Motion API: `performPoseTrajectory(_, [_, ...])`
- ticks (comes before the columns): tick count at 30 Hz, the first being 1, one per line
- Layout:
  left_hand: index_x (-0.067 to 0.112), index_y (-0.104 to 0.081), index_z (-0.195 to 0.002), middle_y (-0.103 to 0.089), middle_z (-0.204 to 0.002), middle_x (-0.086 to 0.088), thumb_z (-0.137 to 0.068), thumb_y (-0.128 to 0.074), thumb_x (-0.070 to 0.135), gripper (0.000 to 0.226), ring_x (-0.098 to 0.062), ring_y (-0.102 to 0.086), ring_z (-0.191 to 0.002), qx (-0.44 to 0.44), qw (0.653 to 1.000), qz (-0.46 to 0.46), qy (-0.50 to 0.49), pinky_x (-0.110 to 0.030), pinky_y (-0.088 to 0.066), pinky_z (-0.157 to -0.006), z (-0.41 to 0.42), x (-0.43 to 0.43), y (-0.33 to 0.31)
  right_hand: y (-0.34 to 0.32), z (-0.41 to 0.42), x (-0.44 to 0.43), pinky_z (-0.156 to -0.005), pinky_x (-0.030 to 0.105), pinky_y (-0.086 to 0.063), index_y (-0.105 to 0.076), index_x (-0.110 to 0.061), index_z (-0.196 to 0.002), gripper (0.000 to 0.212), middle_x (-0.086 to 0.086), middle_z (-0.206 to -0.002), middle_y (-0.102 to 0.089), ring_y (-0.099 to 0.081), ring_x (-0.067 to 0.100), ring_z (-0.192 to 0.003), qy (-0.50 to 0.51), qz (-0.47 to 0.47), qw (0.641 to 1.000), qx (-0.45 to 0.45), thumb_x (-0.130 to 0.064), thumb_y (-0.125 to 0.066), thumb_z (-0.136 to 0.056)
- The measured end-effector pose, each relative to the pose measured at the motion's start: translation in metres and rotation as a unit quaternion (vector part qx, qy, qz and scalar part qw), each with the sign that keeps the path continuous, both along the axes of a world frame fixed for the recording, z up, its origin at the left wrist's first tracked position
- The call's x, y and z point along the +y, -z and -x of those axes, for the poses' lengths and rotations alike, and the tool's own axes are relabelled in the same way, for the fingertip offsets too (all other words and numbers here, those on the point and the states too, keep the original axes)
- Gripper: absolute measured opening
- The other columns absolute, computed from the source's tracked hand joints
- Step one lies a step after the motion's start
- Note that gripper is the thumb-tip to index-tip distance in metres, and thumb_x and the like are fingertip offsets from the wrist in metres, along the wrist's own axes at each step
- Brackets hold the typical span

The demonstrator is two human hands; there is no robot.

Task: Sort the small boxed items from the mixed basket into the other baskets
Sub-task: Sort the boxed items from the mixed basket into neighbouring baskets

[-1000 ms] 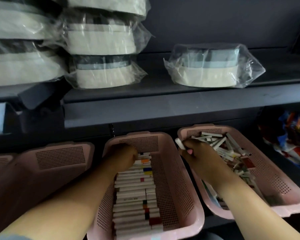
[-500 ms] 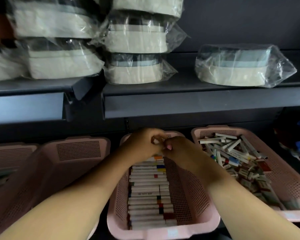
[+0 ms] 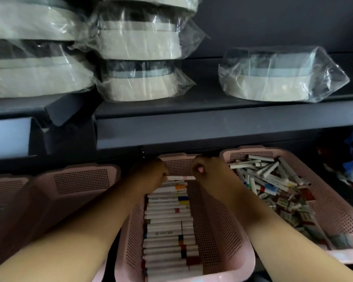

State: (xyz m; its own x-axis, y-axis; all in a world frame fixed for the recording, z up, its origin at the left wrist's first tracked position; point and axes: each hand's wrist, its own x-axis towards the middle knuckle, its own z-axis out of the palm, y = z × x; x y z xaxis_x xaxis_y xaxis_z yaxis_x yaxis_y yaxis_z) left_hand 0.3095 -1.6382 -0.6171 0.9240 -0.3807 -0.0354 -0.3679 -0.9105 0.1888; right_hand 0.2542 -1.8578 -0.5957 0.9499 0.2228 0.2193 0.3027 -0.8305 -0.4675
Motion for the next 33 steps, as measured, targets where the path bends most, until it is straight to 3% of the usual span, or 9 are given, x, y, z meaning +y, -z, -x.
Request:
performPoseTrajectory(7, [0.020,-0.072,-0.098,-0.067,-0.098,0.004,-0.103,-0.048,0.017,0.025,-0.006,-0.058,-0.079,-0.010,0.998,-0.026,-0.049,-0.017,-0.040,-0.064,-0.013,0.002,0.029,0.015,0.007,-0.015,-0.072,0.025,-0.051,-0.070,-0.031,-0.087,0.023,-0.008,-0.083,-0.070,-0.065,0.007,-0.077,0.031,-0.254,0.963,0.087,-0.019,-0.054,-0.098])
performPoseTrajectory(10, [0.028,-0.076,-0.104,-0.068,-0.108,0.013,-0.103,-0.053,0.020,0.024,-0.004,-0.058,-0.087,0.014,0.999,0.036,-0.029,-0.017,-0.042,-0.071,-0.004,-0.012,0.019,0.013,0.009,-0.014,-0.066,0.029,-0.051,-0.071,-0.018,-0.092,0.024,0.007,-0.077,-0.068,-0.063,0.017,-0.071,0.049,-0.372,0.917,0.134,-0.018,-0.049,-0.102])
performPoseTrajectory(13, [0.033,-0.075,-0.124,-0.069,-0.122,0.018,-0.100,-0.064,0.019,0.029,-0.001,-0.063,-0.102,0.055,0.983,0.175,0.005,-0.012,-0.045,-0.083,0.007,-0.031,0.006,0.011,0.007,-0.009,-0.065,0.030,-0.056,-0.069,-0.007,-0.094,0.024,0.017,-0.081,-0.070,-0.068,0.024,-0.073,0.059,-0.417,0.892,0.161,-0.016,-0.049,-0.102])
performPoseTrajectory(17, [0.034,-0.081,-0.099,-0.075,-0.088,0.004,-0.097,-0.070,0.025,0.014,-0.015,-0.069,-0.079,0.079,0.963,0.250,0.054,-0.038,-0.056,-0.074,0.018,-0.044,0.000,0.009,0.000,0.000,-0.066,0.035,-0.061,-0.063,-0.004,-0.094,0.014,0.018,-0.076,-0.069,-0.071,0.025,-0.070,0.057,-0.495,0.849,0.176,-0.007,-0.050,-0.101])
performPoseTrajectory(21, [0.037,-0.081,-0.105,-0.064,-0.095,0.012,-0.095,-0.073,0.037,0.012,-0.005,-0.061,-0.087,-0.059,0.972,0.219,0.057,-0.030,-0.054,-0.079,0.024,-0.038,-0.002,0.010,0.000,0.001,-0.059,0.026,-0.058,-0.063,-0.006,-0.093,0.013,0.017,-0.079,-0.071,-0.072,0.023,-0.070,0.056,-0.476,0.864,0.153,-0.004,-0.052,-0.100])
performPoseTrajectory(26, [0.025,-0.077,-0.086,-0.064,-0.077,0.009,-0.098,-0.070,0.033,0.016,-0.008,-0.061,-0.068,-0.026,0.977,0.201,0.070,-0.042,-0.054,-0.066,0.029,-0.036,-0.001,0.009,0.002,0.002,-0.060,0.030,-0.058,-0.060,0.004,-0.101,0.009,0.025,-0.081,-0.071,-0.074,0.032,-0.073,0.037,-0.538,0.826,0.163,-0.004,-0.057,-0.099])
performPoseTrajectory(29, [0.031,-0.078,-0.095,-0.051,-0.083,0.019,-0.100,-0.068,0.035,0.011,0.003,-0.052,-0.069,-0.078,0.985,0.146,0.041,-0.012,-0.038,-0.061,0.031,-0.034,-0.007,0.008,0.003,-0.003,-0.059,0.027,-0.058,-0.064,0.000,-0.098,0.008,0.022,-0.082,-0.071,-0.073,0.029,-0.072,0.062,-0.467,0.872,0.131,-0.005,-0.058,-0.098])
performPoseTrajectory(31, [0.029,-0.076,-0.088,-0.052,-0.077,0.019,-0.100,-0.068,0.035,0.016,0.008,-0.053,-0.064,-0.078,0.987,0.136,0.025,-0.008,-0.034,-0.057,0.033,-0.034,-0.008,0.011,0.002,-0.004,-0.063,0.033,-0.060,-0.066,-0.008,-0.091,0.013,0.013,-0.074,-0.072,-0.071,0.025,-0.067,0.066,-0.368,0.921,0.109,-0.010,-0.057,-0.099])
performPoseTrajectory(33, [0.020,-0.076,-0.081,-0.066,-0.076,0.013,-0.100,-0.068,0.026,0.022,0.008,-0.062,-0.069,-0.024,0.985,0.171,0.016,-0.013,-0.046,-0.062,0.030,-0.038,-0.009,0.010,0.003,0.002,-0.066,0.035,-0.062,-0.066,-0.010,-0.087,0.012,0.010,-0.074,-0.072,-0.072,0.020,-0.066,0.052,-0.325,0.939,0.103,-0.014,-0.061,-0.098])
